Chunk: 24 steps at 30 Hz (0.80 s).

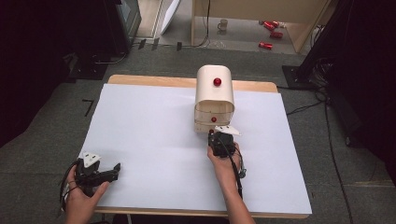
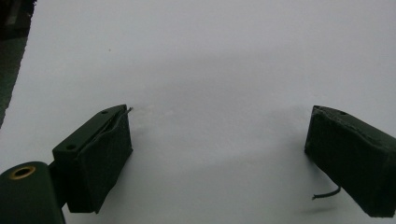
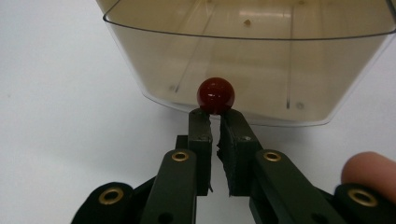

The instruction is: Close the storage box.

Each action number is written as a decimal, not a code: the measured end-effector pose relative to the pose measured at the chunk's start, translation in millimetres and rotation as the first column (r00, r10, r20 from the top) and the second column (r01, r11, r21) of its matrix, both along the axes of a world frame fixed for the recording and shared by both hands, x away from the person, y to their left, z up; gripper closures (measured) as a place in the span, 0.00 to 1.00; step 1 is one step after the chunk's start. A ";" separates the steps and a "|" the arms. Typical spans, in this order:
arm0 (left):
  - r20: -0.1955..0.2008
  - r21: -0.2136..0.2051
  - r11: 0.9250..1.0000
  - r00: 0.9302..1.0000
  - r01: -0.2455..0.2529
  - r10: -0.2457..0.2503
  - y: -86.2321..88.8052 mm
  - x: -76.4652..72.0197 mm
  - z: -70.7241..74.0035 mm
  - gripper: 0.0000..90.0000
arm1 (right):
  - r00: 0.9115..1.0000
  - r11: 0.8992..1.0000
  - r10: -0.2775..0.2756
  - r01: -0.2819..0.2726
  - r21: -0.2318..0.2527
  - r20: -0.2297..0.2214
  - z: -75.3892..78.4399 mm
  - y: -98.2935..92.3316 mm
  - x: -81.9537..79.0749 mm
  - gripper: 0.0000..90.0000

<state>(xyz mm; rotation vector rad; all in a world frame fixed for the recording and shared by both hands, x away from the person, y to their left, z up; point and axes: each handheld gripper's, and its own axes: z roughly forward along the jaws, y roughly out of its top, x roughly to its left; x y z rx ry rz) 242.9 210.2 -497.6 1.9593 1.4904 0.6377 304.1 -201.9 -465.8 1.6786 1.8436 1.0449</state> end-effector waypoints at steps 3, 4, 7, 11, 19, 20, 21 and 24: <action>0.000 0.000 1.000 1.000 0.000 0.000 0.0 0.0 0.0 0.08 | 1.000 1.000 0.005 -0.005 -0.005 0.000 -0.2 0.0 2.4 0.93; 0.000 0.000 1.000 1.000 0.000 0.000 0.0 0.0 0.0 0.08 | 1.000 1.000 0.006 -0.006 -0.004 0.000 -0.4 -0.1 2.9 0.92; 0.000 0.000 1.000 1.000 0.000 0.000 0.0 0.0 0.0 0.08 | 1.000 1.000 0.008 -0.008 0.001 0.004 -1.5 -0.6 2.9 0.90; 0.000 0.000 1.000 1.000 0.000 0.000 0.0 0.0 0.0 0.08 | 1.000 1.000 0.020 -0.021 0.023 0.024 -1.4 -3.2 0.1 0.64; 0.000 0.000 1.000 1.000 0.000 0.000 0.0 0.0 0.0 0.08 | 0.994 0.993 0.113 -0.113 -0.027 0.009 0.6 -13.4 -14.6 0.00; 0.000 0.000 1.000 1.000 0.000 0.000 0.0 0.0 0.0 0.08 | 0.993 0.993 0.115 -0.114 -0.025 0.011 0.9 -15.7 -16.6 0.00; 0.001 0.000 1.000 1.000 0.000 0.000 0.0 0.0 0.0 0.08 | 0.994 0.993 0.111 -0.111 -0.027 0.011 1.1 -19.6 -19.6 0.00; 0.001 0.000 1.000 1.000 0.000 0.000 -0.1 0.0 0.0 0.08 | 0.995 0.995 0.095 -0.095 -0.031 0.009 0.3 -30.4 -27.2 0.00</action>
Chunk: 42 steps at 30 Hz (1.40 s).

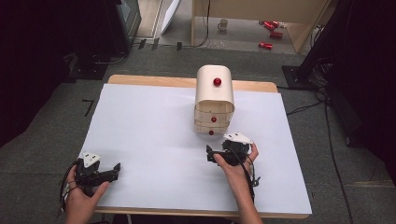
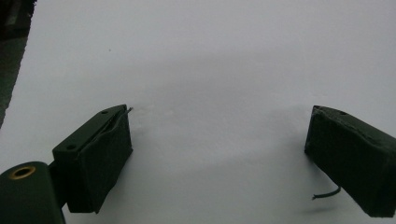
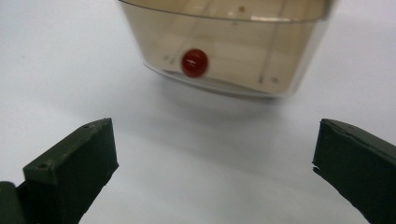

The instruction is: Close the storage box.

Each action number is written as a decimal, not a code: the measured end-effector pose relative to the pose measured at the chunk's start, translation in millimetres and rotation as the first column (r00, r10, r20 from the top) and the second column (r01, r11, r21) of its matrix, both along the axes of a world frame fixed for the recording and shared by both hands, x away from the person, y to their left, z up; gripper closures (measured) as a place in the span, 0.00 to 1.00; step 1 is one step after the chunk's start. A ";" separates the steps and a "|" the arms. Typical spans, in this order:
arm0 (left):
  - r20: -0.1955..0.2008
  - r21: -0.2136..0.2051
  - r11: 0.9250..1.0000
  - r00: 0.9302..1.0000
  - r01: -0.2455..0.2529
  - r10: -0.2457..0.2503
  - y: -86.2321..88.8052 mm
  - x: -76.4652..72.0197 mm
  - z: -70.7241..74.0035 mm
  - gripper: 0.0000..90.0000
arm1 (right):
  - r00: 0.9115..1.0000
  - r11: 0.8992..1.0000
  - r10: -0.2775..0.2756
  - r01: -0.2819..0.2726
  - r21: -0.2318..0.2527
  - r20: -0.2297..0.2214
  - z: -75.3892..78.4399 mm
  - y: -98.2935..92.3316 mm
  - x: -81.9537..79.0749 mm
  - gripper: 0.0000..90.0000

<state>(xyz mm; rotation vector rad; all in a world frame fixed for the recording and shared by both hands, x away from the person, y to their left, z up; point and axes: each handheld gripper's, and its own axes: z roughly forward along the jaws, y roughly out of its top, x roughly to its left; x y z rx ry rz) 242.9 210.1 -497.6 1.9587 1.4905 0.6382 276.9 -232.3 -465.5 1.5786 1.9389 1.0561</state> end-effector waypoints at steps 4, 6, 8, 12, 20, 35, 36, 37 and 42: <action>0.000 0.000 1.000 1.000 0.000 0.000 0.0 0.0 0.0 0.08 | 1.000 0.999 -0.030 0.030 -0.012 -0.005 -2.5 -17.4 -10.2 0.00; 0.000 0.000 1.000 1.000 0.000 0.000 0.0 0.0 0.0 0.08 | 0.999 0.999 -0.044 0.044 -0.012 -0.005 -3.4 -28.8 -15.7 0.00; 0.000 0.000 1.000 1.000 0.000 0.000 0.0 0.0 0.0 0.08 | 0.998 0.998 -0.055 0.055 -0.012 -0.009 -3.7 -37.9 -19.9 0.00; 0.000 0.000 1.000 1.000 0.000 0.000 0.0 0.0 0.0 0.08 | 0.996 0.996 -0.083 0.083 -0.019 -0.011 -4.7 -56.8 -28.4 0.00; 0.000 0.000 1.000 1.000 0.000 0.000 0.0 0.0 0.0 0.08 | 0.988 0.988 -0.153 0.152 -0.039 -0.016 -8.4 -93.6 -43.7 0.00; 0.001 0.001 1.000 1.000 0.000 0.000 -0.1 0.0 0.0 0.08 | 0.972 0.972 -0.231 0.229 -0.059 -0.037 -18.3 -141.5 -65.2 0.00; 0.000 0.001 1.000 1.000 0.000 0.000 -0.1 -0.1 0.0 0.08 | 0.971 0.971 -0.234 0.232 -0.057 -0.038 -19.0 -143.2 -65.9 0.00; 0.001 0.001 1.000 1.000 0.000 0.000 -0.1 0.0 0.0 0.08 | 0.970 0.970 -0.239 0.236 -0.057 -0.038 -20.2 -146.1 -67.1 0.00; 0.001 0.000 1.000 1.000 0.000 0.000 -0.1 0.0 0.0 0.08 | 0.972 0.972 -0.230 0.228 -0.046 -0.047 -25.6 -153.3 -72.0 0.00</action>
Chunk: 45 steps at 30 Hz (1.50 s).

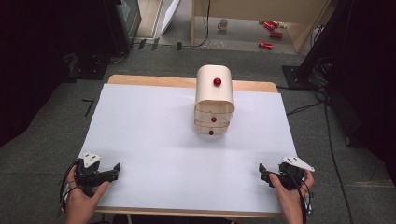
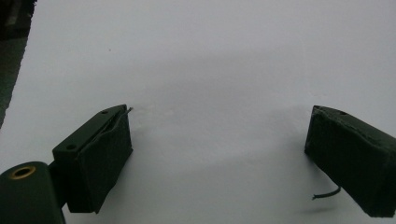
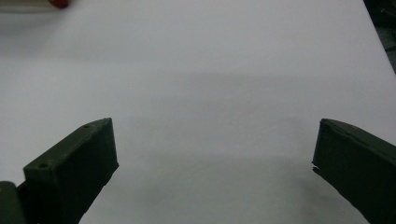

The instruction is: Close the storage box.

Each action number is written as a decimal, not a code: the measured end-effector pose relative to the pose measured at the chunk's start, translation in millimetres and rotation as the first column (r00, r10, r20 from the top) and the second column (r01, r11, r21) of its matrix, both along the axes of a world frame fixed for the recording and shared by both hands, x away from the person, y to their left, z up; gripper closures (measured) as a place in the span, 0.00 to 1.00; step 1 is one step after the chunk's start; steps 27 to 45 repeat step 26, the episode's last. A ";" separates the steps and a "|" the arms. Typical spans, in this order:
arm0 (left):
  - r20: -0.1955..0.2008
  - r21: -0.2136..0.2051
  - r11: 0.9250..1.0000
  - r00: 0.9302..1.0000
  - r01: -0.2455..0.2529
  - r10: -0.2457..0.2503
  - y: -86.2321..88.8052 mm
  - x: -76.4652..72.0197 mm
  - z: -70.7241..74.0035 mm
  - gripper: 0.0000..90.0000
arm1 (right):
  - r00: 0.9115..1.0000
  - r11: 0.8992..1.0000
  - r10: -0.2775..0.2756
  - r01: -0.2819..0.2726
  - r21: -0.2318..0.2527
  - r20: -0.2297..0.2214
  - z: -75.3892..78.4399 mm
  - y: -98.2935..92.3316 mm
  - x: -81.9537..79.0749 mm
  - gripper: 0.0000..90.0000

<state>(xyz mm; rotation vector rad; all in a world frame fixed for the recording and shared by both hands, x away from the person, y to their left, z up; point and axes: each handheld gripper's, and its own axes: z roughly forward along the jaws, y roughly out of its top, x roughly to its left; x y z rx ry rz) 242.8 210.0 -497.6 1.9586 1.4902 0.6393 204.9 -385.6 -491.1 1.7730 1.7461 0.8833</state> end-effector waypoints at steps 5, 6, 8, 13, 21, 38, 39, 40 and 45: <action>0.000 0.000 1.000 1.000 0.000 0.000 0.0 0.0 0.0 0.08 | 1.000 1.000 0.002 -0.002 -0.010 -0.016 -6.9 -5.3 -4.5 0.00; 0.000 0.000 1.000 1.000 0.000 0.000 0.0 0.0 0.0 0.08 | 1.000 1.000 -0.002 0.002 -0.007 -0.023 -8.2 -6.0 -5.2 0.00; 0.000 0.000 1.000 1.000 0.000 0.000 0.0 0.0 0.0 0.08 | 1.000 1.000 0.004 -0.004 0.001 -0.022 -9.9 -7.3 -5.7 0.00; 0.000 0.000 1.000 1.000 0.000 0.000 -0.1 -0.1 0.0 0.08 | 0.999 0.997 0.021 -0.023 -0.067 -0.030 -12.9 -1.6 -5.3 0.00; 0.000 -0.001 1.000 1.000 0.000 0.000 0.0 -0.1 0.0 0.08 | 0.999 0.995 0.026 -0.029 -0.093 -0.031 -13.8 0.9 -5.2 0.00; -0.001 -0.001 1.000 1.000 0.000 0.000 0.0 0.0 0.0 0.08 | 0.999 0.995 0.026 -0.029 -0.092 -0.029 -13.9 0.8 -5.3 0.00; -0.001 -0.001 1.000 1.000 0.000 0.000 0.0 0.0 0.0 0.08 | 0.999 0.995 0.026 -0.029 -0.092 -0.029 -13.9 0.8 -5.3 0.00; -0.001 -0.001 1.000 1.000 0.000 0.000 0.0 0.0 0.0 0.08 | 0.999 0.995 0.026 -0.029 -0.092 -0.029 -13.9 0.8 -5.3 0.00; -0.001 -0.001 1.000 1.000 0.000 0.000 0.0 0.0 0.0 0.08 | 0.999 0.995 0.026 -0.029 -0.092 -0.029 -13.9 0.8 -5.3 0.00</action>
